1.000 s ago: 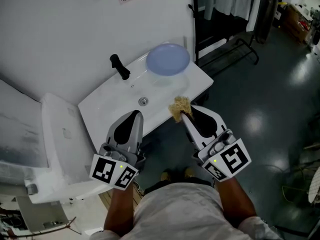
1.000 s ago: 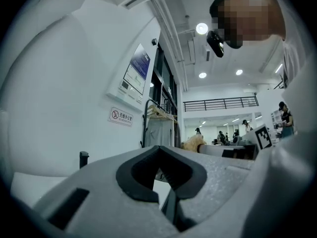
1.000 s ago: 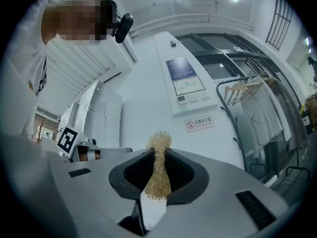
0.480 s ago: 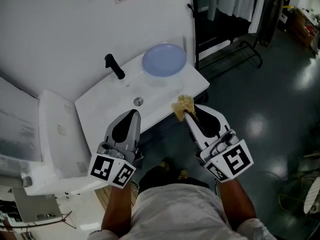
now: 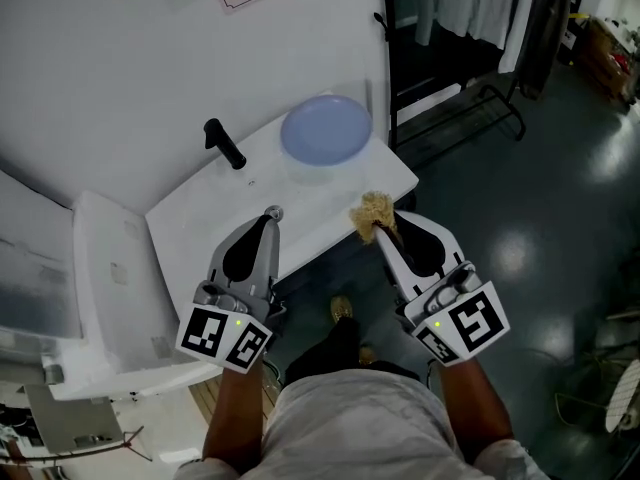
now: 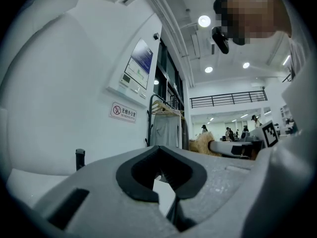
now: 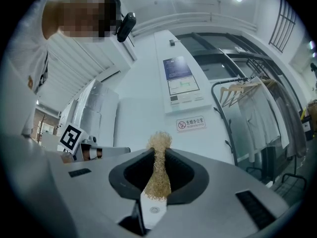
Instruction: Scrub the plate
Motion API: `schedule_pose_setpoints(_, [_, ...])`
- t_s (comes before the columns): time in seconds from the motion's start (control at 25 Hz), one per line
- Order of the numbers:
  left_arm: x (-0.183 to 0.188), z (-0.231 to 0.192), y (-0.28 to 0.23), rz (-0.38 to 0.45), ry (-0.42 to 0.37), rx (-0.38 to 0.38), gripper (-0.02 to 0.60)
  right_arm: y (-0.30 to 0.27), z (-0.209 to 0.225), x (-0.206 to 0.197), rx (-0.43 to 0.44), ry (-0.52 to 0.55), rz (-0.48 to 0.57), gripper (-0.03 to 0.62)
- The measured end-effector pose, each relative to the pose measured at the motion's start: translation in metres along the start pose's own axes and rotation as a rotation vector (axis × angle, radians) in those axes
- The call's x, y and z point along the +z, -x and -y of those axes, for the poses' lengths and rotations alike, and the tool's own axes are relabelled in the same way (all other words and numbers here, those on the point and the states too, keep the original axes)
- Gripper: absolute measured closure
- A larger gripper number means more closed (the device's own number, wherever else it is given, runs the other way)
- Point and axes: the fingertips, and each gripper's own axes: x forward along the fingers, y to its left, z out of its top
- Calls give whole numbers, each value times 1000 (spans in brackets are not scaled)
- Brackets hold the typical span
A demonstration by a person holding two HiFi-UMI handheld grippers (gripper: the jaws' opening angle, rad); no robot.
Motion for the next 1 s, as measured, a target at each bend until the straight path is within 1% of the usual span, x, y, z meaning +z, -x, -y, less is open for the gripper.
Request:
schedule_pose_setpoints(0.2, [-5,-17,-26,-2,2,0,566,-21,20,-3,-5,17,-20,533])
schedule_pose_setpoints(0.48, [-20,-50,-64,-25,9,9,565,-69,44,-17,11,25,-62,533])
schedule_pose_setpoints(0.72, [-22,-81,-94,-40,-21,20,565,-112,68,-28,15,30,-86,533])
schedule_pose_setpoints(1.0, [-33,-111,-128,-75,-18,29,565,-150,91,-41,10,29,-105,533])
